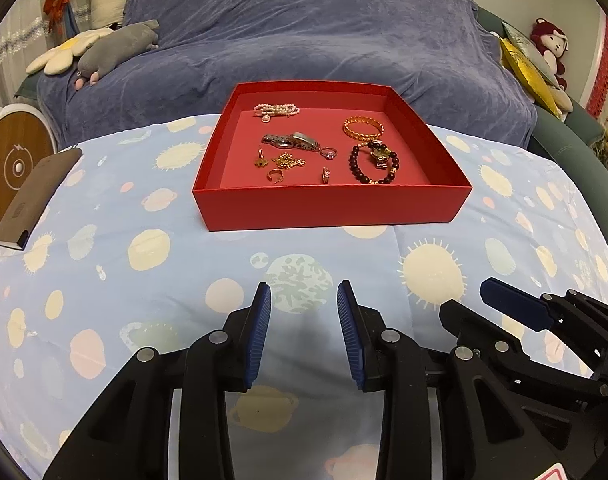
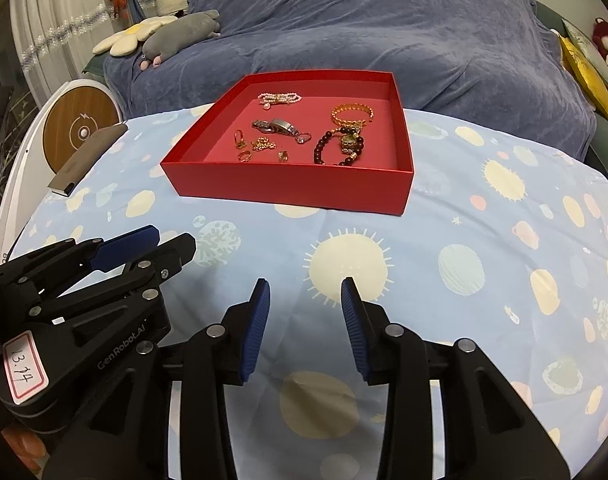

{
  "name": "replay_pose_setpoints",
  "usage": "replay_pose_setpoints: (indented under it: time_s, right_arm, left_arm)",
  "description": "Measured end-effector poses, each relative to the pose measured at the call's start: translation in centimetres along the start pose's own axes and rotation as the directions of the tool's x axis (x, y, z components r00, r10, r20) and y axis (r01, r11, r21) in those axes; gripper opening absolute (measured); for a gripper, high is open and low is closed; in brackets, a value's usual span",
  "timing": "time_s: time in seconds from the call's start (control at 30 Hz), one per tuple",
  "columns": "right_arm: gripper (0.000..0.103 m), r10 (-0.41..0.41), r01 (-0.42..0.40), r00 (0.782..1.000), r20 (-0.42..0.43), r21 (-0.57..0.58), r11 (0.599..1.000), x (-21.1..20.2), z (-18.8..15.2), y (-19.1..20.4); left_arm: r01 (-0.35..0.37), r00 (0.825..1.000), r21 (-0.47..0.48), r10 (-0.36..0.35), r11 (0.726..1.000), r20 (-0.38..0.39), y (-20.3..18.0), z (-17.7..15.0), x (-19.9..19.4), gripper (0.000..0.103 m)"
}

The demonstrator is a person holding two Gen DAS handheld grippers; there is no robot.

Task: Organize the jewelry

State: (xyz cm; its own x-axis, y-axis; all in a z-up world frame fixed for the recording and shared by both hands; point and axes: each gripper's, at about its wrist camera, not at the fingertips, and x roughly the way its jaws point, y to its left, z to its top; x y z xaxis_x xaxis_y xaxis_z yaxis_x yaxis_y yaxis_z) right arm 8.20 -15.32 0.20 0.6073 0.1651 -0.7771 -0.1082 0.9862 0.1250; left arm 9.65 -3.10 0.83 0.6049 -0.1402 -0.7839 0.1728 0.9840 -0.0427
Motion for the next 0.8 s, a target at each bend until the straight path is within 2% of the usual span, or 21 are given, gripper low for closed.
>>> replay_pose_setpoints:
  time_s: [0.07,0.27,0.37,0.53,0.6,0.73,0.8]
  right_arm:
    - [0.036,-0.002,0.002,1.0,0.002,0.003,1.0,0.0,0.0,0.0]
    - [0.036,-0.007,0.007,1.0,0.004,0.006,1.0,-0.1,0.0,-0.1]
    - [0.037,-0.017,0.017,1.0,0.006,0.015,1.0,0.0,0.0,-0.3]
    - [0.05,-0.036,0.035,0.999,0.013,0.054,0.998,-0.1,0.0,-0.9]
    - [0.058,-0.045,0.043,0.999,0.018,0.068,0.997,-0.2,0.1,-1.1]
    - [0.066,-0.07,0.068,0.997,0.027,0.076,0.995,-0.3,0.1,-1.2]
    - [0.075,-0.086,0.083,0.996,0.036,0.082,0.993,-0.4,0.1,-1.3]
  left_arm:
    - [-0.017,1.0,-0.001,0.017,1.0,0.004,0.0,0.0,-0.1,0.038]
    - [-0.034,0.999,-0.006,0.034,0.999,-0.001,0.2,-0.1,-0.1,0.041]
    - [-0.059,0.998,-0.016,0.059,0.998,-0.002,0.3,0.0,0.0,0.05]
    - [-0.091,0.996,-0.049,0.092,0.995,0.012,1.0,0.0,-0.2,0.067]
    - [-0.099,0.995,-0.061,0.1,0.993,0.022,1.2,0.1,-0.4,0.069]
    - [-0.113,0.993,-0.06,0.115,0.992,0.03,1.4,0.2,-0.6,0.073]
    - [-0.121,0.992,-0.063,0.124,0.991,0.031,1.5,0.2,-0.6,0.074]
